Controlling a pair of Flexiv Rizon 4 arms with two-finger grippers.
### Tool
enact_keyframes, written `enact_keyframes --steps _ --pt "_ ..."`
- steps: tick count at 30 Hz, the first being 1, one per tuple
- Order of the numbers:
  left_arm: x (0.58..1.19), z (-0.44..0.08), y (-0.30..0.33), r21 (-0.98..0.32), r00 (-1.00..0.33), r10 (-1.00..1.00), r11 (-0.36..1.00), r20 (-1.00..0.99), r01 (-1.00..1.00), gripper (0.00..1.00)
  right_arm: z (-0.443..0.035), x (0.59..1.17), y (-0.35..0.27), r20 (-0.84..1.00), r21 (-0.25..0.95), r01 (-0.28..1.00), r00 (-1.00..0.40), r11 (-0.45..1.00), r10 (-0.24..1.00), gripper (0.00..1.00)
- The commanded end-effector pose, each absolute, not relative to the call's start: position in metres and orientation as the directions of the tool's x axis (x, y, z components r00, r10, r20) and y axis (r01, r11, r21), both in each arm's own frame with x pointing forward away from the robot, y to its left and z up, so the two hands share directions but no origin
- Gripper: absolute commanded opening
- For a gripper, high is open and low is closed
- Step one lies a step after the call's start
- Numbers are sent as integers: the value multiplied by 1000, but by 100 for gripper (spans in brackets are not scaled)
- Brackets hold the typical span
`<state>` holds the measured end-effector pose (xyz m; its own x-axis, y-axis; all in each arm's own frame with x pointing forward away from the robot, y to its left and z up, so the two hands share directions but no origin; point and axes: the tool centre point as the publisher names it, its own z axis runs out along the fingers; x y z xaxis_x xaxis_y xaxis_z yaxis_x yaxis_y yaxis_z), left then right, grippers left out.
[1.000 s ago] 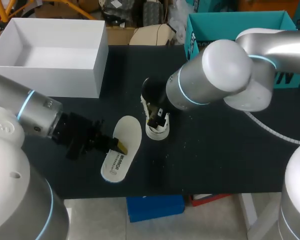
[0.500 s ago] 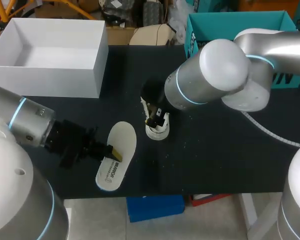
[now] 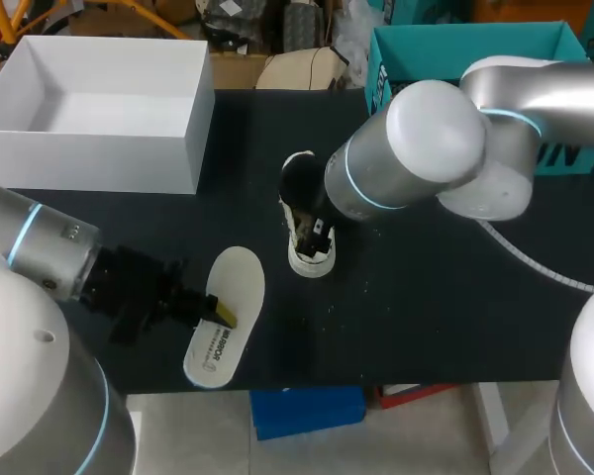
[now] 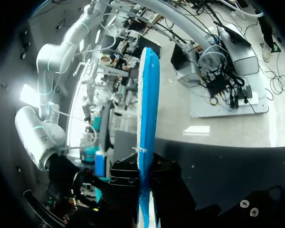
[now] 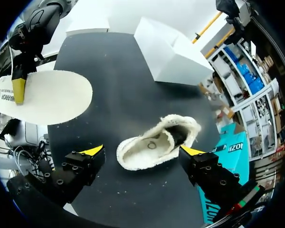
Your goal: Take the shoe out of the shoebox, open the shoe tongue, remove and reinsert the insole, then place the shoe into the shoebox
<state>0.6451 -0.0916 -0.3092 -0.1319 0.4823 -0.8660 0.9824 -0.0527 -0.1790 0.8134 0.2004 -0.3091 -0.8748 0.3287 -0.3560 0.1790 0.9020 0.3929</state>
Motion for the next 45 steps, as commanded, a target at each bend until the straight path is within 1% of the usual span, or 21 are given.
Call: enact_keyframes --steps 1,8,15,16,17,18,21,23,24,26,28,31,33,38,41,43,44,45 --pt "644 -309 -92 -176 -130 483 -50 -866 983 0 -312 813 209 -404 345 189 -854 919 327 100" --pt "644 -309 -92 -176 -130 483 -50 -866 983 0 -322 820 212 -463 296 180 -832 938 305 100" --pt "644 -309 -92 -176 -130 483 -50 -866 983 0 -337 826 215 -467 304 207 -818 930 335 100" --pt "644 -309 -92 -176 -130 483 -50 -866 983 0 -339 827 216 -464 309 213 -817 927 343 95" --pt "644 -309 -92 -176 -130 483 -50 -866 983 0 -343 828 217 -463 316 218 -814 924 350 93" --pt "644 -309 -92 -176 -130 483 -50 -866 983 0 -347 829 218 -459 320 221 -815 921 355 88" --pt "644 -309 -92 -176 -130 483 -50 -866 983 0 -354 831 219 -451 326 239 -811 915 373 84" --pt "644 -309 -92 -176 -130 483 -50 -866 983 0 -360 833 221 -446 333 244 -810 911 380 79" --pt "644 -309 -92 -176 -130 483 -50 -866 983 0 -361 834 221 -446 333 245 -810 911 381 79" --pt "644 -309 -92 -176 -130 483 -50 -866 983 0 -364 836 222 -444 336 248 -810 909 384 76" --pt "644 -309 -92 -176 -130 483 -50 -866 983 0 -368 838 221 -442 339 251 -808 907 389 78" --pt "644 -309 -92 -176 -130 483 -50 -866 983 0 -370 841 220 -443 342 257 -804 904 396 84" --pt "644 -309 -92 -176 -130 483 -50 -866 983 0 -371 843 219 -444 344 258 -803 903 398 81" --pt "644 -309 -92 -176 -130 483 -50 -866 983 0 -370 849 213 -454 347 262 -793 901 405 81" --pt "644 -309 -92 -176 -130 483 -50 -866 983 0 -369 853 210 -463 343 262 -788 902 405 75" --pt "644 -309 -92 -176 -130 483 -50 -866 983 0 -369 855 209 -468 341 263 -785 903 405 69" --pt "644 -309 -92 -176 -130 483 -50 -866 983 0 -369 856 208 -472 338 262 -784 904 403 60" --pt "644 -309 -92 -176 -130 483 -50 -866 983 0 -370 858 208 -473 336 261 -784 905 402 55"
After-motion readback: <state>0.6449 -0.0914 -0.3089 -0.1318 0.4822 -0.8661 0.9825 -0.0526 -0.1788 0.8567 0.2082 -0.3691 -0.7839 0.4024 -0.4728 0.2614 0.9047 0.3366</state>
